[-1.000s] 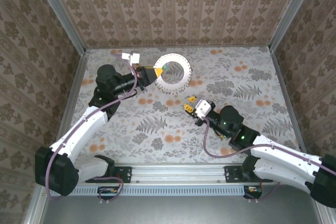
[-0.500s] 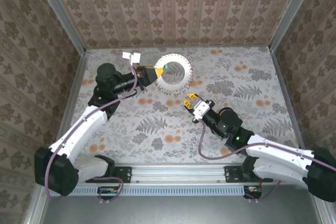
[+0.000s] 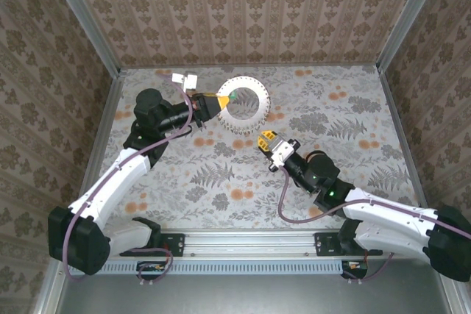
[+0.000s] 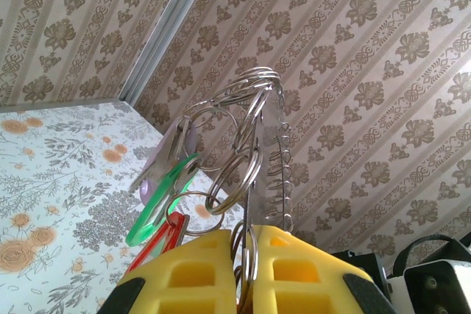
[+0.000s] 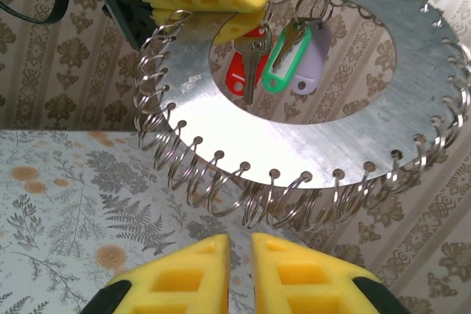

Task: Put the keys on the keyring

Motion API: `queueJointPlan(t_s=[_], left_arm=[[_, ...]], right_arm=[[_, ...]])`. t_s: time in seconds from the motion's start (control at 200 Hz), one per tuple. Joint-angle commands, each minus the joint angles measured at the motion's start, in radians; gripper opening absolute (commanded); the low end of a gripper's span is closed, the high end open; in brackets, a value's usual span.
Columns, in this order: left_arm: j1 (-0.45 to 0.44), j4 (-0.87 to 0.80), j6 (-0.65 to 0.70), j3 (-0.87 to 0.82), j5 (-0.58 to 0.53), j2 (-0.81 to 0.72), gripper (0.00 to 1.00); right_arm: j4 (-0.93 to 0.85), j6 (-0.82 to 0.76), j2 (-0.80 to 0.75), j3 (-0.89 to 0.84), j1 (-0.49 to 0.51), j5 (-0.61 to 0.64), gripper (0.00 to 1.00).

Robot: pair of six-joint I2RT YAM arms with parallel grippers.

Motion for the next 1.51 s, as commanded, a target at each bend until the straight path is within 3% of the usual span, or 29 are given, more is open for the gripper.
queueJointPlan(t_s=[0.0,0.725,0.955,1.5], left_arm=[[-0.005,0.036,0.017,0.036,0.022,-0.041,0.00],[-0.005,0.027,0.014,0.031,0.017,-0.058,0.00],[-0.006,0.020,0.018,0.026,0.007,-0.065,0.00],[-0.005,0.015,0.018,0.025,-0.022,-0.063,0.00]], right_arm=[[0.082,0.034,0.015,0.039,0.000,-0.008,0.17],[0.133,0.053,0.078,0.063,-0.004,-0.010,0.20],[0.128,0.066,0.082,0.065,-0.004,-0.019,0.14],[0.132,0.080,0.102,0.070,0.018,-0.001,0.16]])
